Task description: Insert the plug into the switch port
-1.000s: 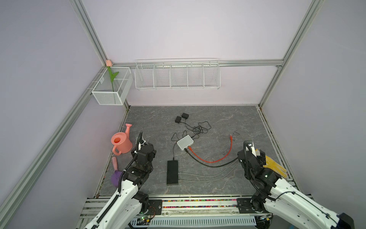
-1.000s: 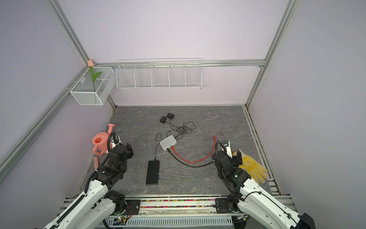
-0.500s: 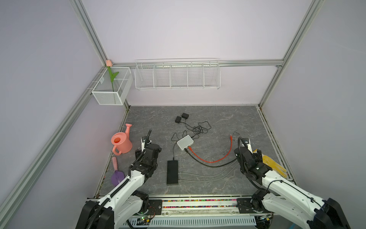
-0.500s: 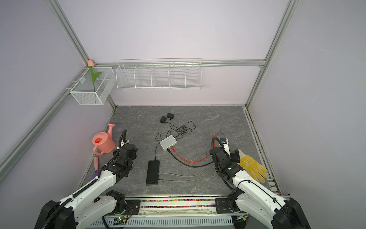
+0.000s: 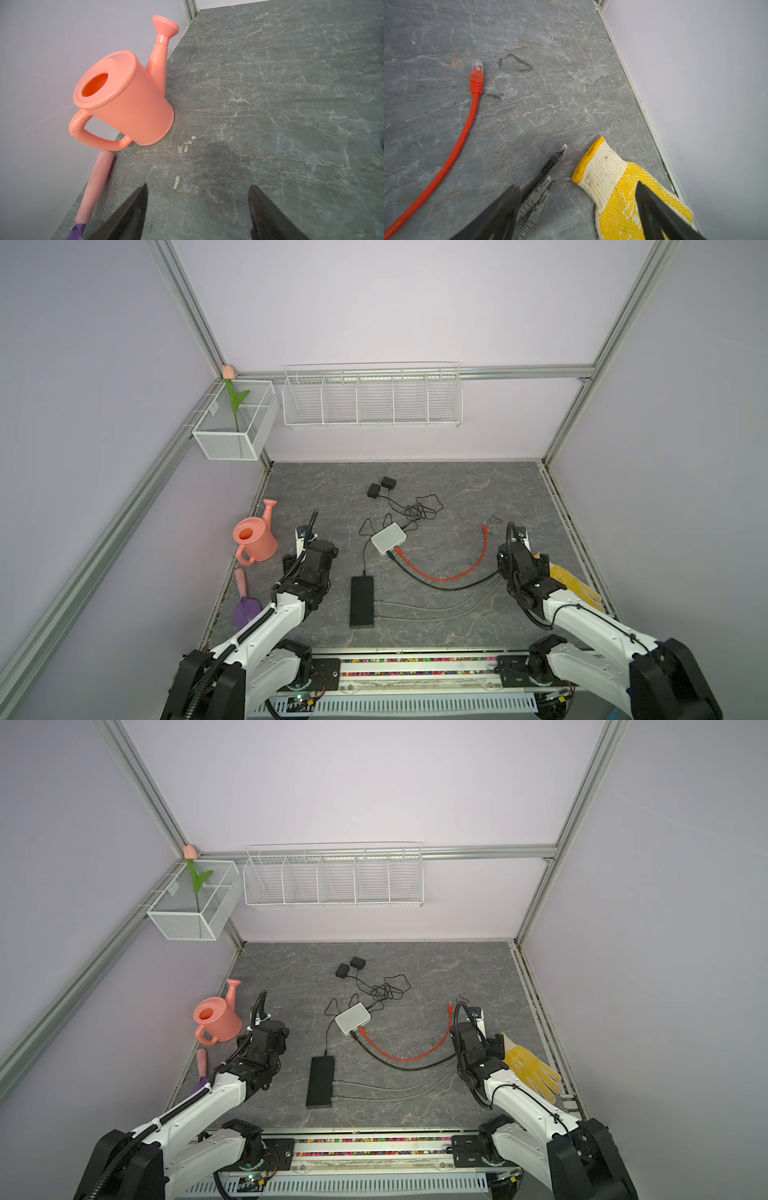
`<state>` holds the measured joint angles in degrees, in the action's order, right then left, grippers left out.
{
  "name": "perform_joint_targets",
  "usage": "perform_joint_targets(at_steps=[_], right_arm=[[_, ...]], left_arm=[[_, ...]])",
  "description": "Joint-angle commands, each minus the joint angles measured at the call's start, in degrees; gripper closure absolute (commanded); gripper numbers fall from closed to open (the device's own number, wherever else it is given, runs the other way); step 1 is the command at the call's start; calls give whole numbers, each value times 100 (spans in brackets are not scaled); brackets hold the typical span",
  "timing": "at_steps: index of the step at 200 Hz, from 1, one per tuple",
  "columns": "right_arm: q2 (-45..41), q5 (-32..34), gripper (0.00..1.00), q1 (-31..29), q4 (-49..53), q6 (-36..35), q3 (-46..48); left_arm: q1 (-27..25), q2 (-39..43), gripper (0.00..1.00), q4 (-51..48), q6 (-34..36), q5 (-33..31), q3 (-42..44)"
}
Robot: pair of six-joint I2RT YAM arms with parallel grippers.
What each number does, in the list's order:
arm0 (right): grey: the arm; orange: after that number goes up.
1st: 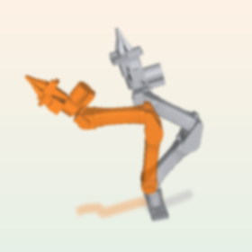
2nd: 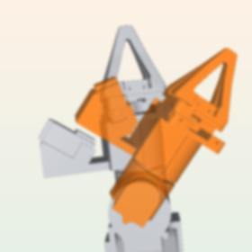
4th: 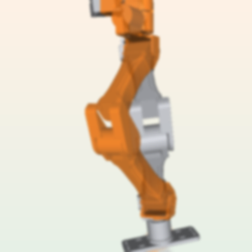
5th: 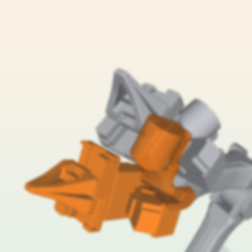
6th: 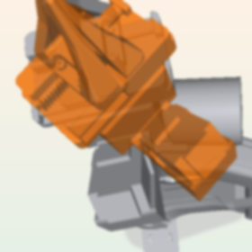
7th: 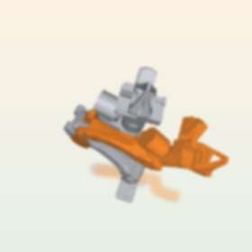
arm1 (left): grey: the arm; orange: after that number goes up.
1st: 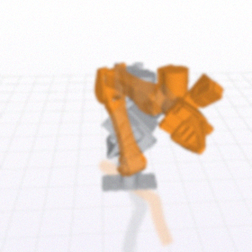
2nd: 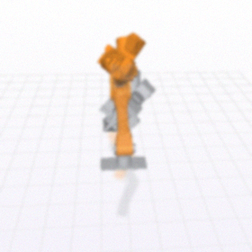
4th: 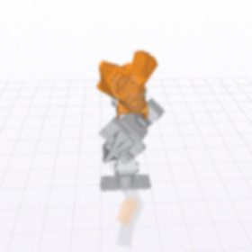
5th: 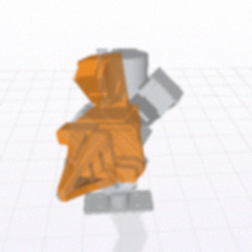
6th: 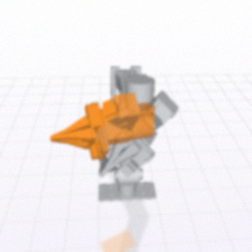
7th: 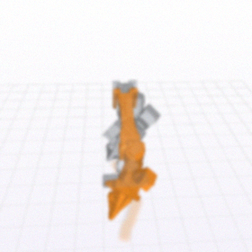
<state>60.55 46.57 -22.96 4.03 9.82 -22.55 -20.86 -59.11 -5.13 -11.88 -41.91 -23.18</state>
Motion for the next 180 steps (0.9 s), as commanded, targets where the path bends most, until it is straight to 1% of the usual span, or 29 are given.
perform_joint_targets(at_steps=[1, 58, 88, 116, 150, 180], right_arm=[[161, -56, 11, 88, -438, -119, -101], [302, -121, 11, 296, -1226, -343, 9], [132, -421, 11, 513, -1518, -277, 174], [35, -634, 11, 726, -1491, -185, 224], [96, -627, 11, 756, -1649, -263, 233], [192, -588, 11, 758, -1825, -329, 220]], left_arm=[[160, 58, 24, 215, 14, 107, -42], [299, 247, 24, 786, 63, 87, 188], [402, 423, 23, 1186, 94, 61, 395], [560, 511, 23, 1321, 31, 76, 481], [592, 533, 23, 1489, 63, 23, 542], [642, 504, 22, 1904, 127, -72, 657]])
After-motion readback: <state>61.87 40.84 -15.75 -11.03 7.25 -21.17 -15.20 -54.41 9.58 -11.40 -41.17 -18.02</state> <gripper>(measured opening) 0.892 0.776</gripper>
